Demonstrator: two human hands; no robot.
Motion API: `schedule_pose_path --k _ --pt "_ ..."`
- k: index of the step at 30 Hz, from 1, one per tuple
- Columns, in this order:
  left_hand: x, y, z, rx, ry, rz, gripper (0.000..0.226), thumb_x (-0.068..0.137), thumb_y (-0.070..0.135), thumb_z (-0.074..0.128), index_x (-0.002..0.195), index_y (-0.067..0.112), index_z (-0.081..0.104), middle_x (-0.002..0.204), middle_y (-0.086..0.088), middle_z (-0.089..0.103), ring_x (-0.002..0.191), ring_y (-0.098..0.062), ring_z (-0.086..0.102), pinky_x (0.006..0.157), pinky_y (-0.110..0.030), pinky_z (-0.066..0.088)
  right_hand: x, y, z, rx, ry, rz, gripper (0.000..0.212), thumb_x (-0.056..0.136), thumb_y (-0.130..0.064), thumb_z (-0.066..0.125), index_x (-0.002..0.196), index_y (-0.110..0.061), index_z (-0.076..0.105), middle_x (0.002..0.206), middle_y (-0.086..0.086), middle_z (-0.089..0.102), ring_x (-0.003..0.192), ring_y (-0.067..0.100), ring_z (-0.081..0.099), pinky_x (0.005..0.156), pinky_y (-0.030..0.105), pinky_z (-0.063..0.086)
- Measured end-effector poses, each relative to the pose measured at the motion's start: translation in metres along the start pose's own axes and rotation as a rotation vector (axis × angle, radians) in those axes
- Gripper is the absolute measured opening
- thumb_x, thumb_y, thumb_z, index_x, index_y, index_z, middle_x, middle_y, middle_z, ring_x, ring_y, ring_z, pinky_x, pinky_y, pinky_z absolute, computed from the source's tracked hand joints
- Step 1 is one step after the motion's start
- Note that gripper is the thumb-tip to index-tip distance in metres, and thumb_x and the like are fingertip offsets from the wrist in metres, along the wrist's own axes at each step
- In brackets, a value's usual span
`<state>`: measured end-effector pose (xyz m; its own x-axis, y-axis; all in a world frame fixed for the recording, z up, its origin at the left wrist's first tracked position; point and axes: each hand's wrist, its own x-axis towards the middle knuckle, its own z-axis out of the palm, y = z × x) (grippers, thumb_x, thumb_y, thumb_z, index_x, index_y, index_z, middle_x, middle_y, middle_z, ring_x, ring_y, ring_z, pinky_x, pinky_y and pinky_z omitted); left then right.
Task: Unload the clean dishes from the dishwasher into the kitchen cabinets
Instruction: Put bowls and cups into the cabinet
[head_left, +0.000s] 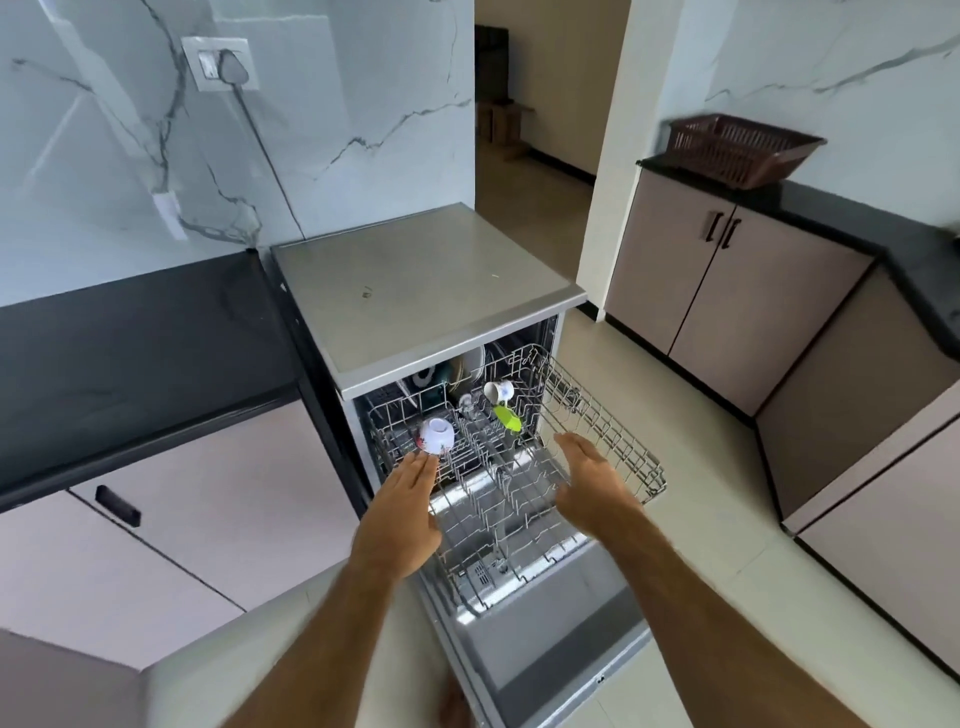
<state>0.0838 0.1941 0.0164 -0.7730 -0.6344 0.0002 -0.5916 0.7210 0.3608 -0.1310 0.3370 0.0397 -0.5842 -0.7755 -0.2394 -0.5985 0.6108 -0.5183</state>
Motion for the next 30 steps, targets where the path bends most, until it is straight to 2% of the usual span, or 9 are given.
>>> schedule_pose_path --k 8,12,16,20,24,25,26,28,30 --pt "0.091 -0.041 0.014 -0.031 -0.098 -0.016 0.086 0.09 0.009 0.055 0.157 0.017 0.003 0.165 -0.003 0.004 0.152 -0.018 0.001 0.124 -0.036 0.012 0.096 -0.011 -0.003 0.016 0.011 0.054 0.075 0.093 0.001 0.049 0.157 -0.023 0.017 0.166 0.0 0.008 0.147 0.024 0.027 0.111 0.028 0.019" --pt "0.13 -0.059 0.025 -0.093 -0.124 -0.05 0.085 0.091 0.008 0.053 0.157 0.018 0.001 0.165 -0.001 0.001 0.152 -0.017 -0.001 0.123 -0.036 0.014 0.131 -0.018 0.012 0.042 -0.051 0.064 0.075 0.091 0.001 0.045 0.156 -0.023 0.017 0.165 -0.002 0.007 0.145 0.027 0.031 0.114 0.035 0.032" --pt "0.153 -0.073 0.05 -0.15 -0.171 -0.103 0.085 0.091 0.009 0.054 0.158 0.017 0.002 0.165 0.001 0.001 0.152 -0.016 0.002 0.121 -0.032 0.019 0.162 -0.022 0.038 0.036 -0.066 0.049 0.074 0.091 0.003 0.047 0.155 -0.021 0.021 0.163 0.0 0.015 0.131 0.024 0.047 0.095 0.022 0.045" --pt "0.162 -0.082 0.076 -0.167 -0.212 -0.139 0.086 0.09 0.012 0.057 0.158 0.02 0.004 0.164 0.001 0.005 0.151 -0.016 0.007 0.119 -0.038 0.029 0.181 -0.022 0.062 0.062 -0.104 0.073 0.077 0.09 0.003 0.048 0.155 -0.025 0.019 0.164 -0.001 0.014 0.139 0.027 0.039 0.106 0.041 0.046" --pt "0.173 -0.092 0.106 -0.181 -0.256 -0.189 0.085 0.09 0.011 0.056 0.158 0.022 0.006 0.163 0.001 0.008 0.151 -0.018 0.009 0.118 -0.041 0.029 0.196 -0.003 0.097 0.078 -0.147 0.123 0.072 0.093 0.0 0.048 0.154 -0.026 0.022 0.162 -0.004 0.017 0.129 0.025 0.05 0.087 0.023 0.051" --pt "0.176 -0.095 0.114 -0.191 -0.268 -0.198 0.086 0.09 0.01 0.056 0.157 0.022 0.005 0.163 0.001 0.009 0.151 -0.019 0.007 0.118 -0.042 0.028 0.2 0.003 0.107 0.092 -0.153 0.134 0.073 0.092 0.0 0.048 0.154 -0.029 0.022 0.162 -0.005 0.016 0.126 0.025 0.053 0.082 0.025 0.055" --pt "0.177 -0.097 0.123 -0.205 -0.274 -0.205 0.087 0.089 0.009 0.056 0.157 0.023 0.004 0.163 0.0 0.01 0.151 -0.02 0.007 0.118 -0.041 0.027 0.203 0.008 0.117 0.105 -0.167 0.141 0.073 0.092 -0.001 0.049 0.154 -0.031 0.022 0.162 -0.005 0.016 0.126 0.027 0.053 0.086 0.033 0.058" --pt "0.183 -0.102 0.137 -0.226 -0.291 -0.216 0.09 0.088 0.007 0.058 0.157 0.024 0.003 0.162 -0.001 0.012 0.15 -0.02 0.011 0.117 -0.041 0.027 0.211 0.016 0.135 0.119 -0.21 0.16 0.073 0.093 -0.004 0.05 0.154 -0.032 0.021 0.163 -0.004 0.014 0.139 0.034 0.04 0.108 0.05 0.044" --pt "0.191 -0.107 0.151 -0.233 -0.314 -0.225 0.093 0.087 0.005 0.061 0.157 0.026 0.002 0.162 -0.002 0.012 0.15 -0.021 0.013 0.117 -0.044 0.029 0.221 0.022 0.15 0.135 -0.241 0.19 0.073 0.093 -0.004 0.051 0.155 -0.029 0.022 0.164 -0.003 0.014 0.146 0.034 0.029 0.116 0.048 0.029"
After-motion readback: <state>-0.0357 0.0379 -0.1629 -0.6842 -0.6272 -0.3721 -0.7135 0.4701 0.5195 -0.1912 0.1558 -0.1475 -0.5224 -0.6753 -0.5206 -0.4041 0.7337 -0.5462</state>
